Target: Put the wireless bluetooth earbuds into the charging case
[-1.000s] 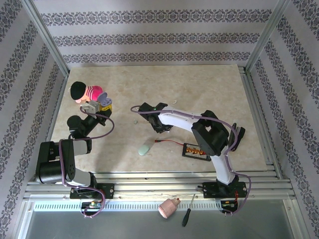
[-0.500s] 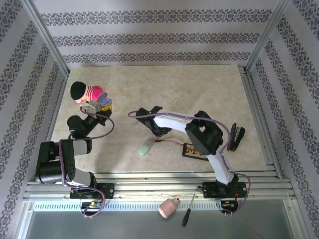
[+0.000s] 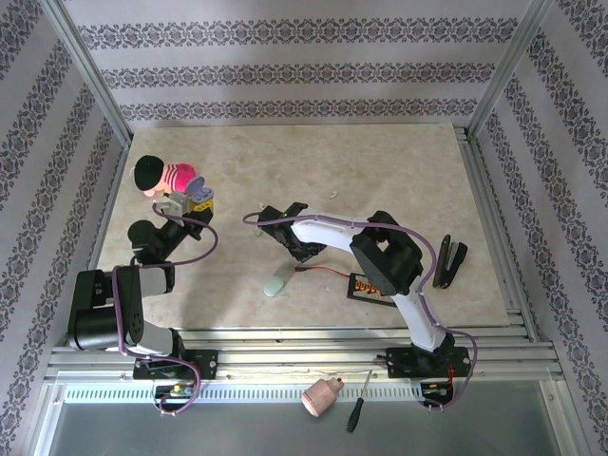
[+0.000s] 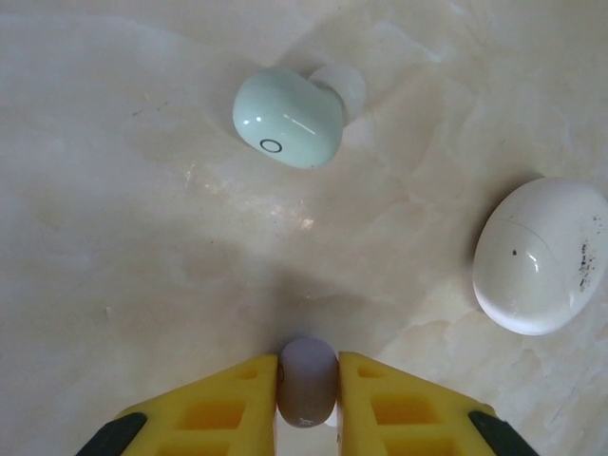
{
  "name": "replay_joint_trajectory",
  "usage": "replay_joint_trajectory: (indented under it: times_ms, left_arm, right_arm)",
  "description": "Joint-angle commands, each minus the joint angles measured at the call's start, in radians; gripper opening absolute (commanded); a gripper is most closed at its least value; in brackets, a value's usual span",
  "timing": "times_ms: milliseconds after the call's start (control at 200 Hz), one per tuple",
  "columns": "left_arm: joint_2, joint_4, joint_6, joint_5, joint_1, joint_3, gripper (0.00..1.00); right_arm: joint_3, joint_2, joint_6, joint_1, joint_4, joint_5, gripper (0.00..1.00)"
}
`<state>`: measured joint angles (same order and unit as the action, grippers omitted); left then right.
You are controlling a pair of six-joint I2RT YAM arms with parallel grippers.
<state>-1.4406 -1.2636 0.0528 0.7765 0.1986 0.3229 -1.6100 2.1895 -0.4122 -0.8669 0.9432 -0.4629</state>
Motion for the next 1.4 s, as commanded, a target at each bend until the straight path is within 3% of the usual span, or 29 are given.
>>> replay_joint_trajectory:
  times_ms: [0,155,280,505,755,989,1394]
  left_arm:
    - [0.018,-0.002,-0.02,0.011,0.015,-0.005,0.25]
    - [0.002,-0.034,-0.015,0.044,0.002,-0.006,0.25]
    - [-0.036,-0.112,0.008,0.071,-0.03,-0.003,0.25]
    - [-0.091,-0.16,-0.009,0.106,-0.155,0.041,0.25]
    - [-0.12,-0.163,-0.042,0.108,-0.288,0.093,0.25]
    - [-0.137,-0.162,-0.053,0.096,-0.345,0.126,0.25]
    - [-0.151,-0.131,-0.084,0.084,-0.414,0.152,0.25]
  right_arm:
    - [-0.009,-0.01,0.021,-0.002,0.01,-0.014,0.19]
    - [0.064,-0.121,0.043,0.029,-0.098,0.09,0.19]
    - [0.16,-0.248,0.049,0.08,-0.24,0.25,0.19]
    - [0.319,-0.465,0.024,0.172,-0.503,0.526,0.19]
    - [0.436,-0.63,-0.107,0.229,-0.843,0.879,0.19]
    - [0.417,-0.639,-0.173,0.223,-1.005,1.009,0.19]
    - [0.33,-0.587,-0.098,0.158,-0.987,0.979,0.19]
